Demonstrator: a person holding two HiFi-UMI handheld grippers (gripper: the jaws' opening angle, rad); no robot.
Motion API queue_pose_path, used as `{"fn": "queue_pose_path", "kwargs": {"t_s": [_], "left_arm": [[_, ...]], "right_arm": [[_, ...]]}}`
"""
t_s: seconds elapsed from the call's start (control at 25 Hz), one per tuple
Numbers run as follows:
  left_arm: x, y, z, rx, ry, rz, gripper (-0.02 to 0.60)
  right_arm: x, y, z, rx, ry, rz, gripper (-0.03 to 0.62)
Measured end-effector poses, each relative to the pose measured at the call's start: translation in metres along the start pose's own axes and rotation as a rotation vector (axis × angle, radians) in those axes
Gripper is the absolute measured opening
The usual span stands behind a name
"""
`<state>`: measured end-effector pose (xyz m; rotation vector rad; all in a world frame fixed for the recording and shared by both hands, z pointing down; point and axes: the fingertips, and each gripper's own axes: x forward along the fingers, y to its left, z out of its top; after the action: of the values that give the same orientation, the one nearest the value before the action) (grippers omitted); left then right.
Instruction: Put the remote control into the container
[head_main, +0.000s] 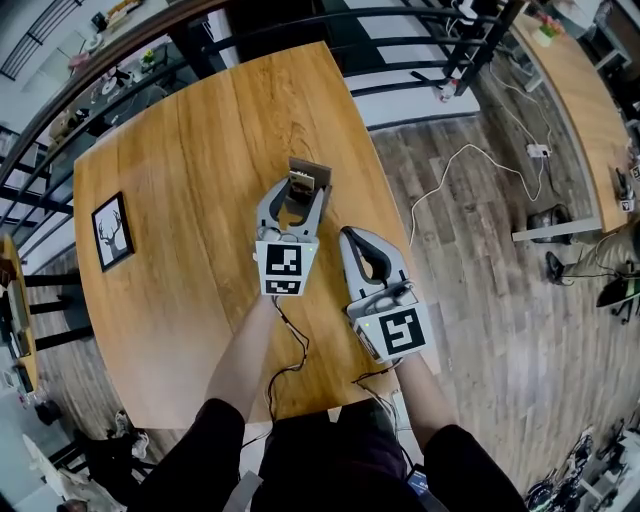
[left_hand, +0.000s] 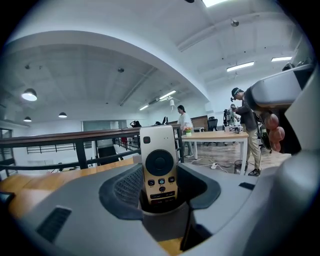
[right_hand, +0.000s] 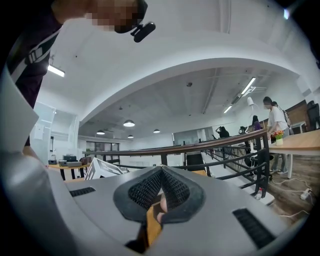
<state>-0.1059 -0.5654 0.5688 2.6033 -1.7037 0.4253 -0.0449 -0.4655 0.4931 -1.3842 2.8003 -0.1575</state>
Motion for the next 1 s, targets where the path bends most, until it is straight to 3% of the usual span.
{"fn": "queue_pose_path", "kwargs": {"t_s": [0.36,0.68,1.0], "left_arm": [[0.010,-0.004,-0.029,0.006,0.081,0.006,0.212],[0.006,-0.009,-0.024,-0.010,0.074,0.002,0.214],[-0.024,-0.005,-0.013,-0.058,0.038,0.047,0.264]], "right_arm": [[-0.003,-0.007,-0.006,0.003,0.009,-0.011,0.020],[-0.008,-0.007,-0.001,0.000,0.004,-0.012,0.018],[-0.014,0.000,0.004,-0.001,-0.003,-0.007,0.020]]}}
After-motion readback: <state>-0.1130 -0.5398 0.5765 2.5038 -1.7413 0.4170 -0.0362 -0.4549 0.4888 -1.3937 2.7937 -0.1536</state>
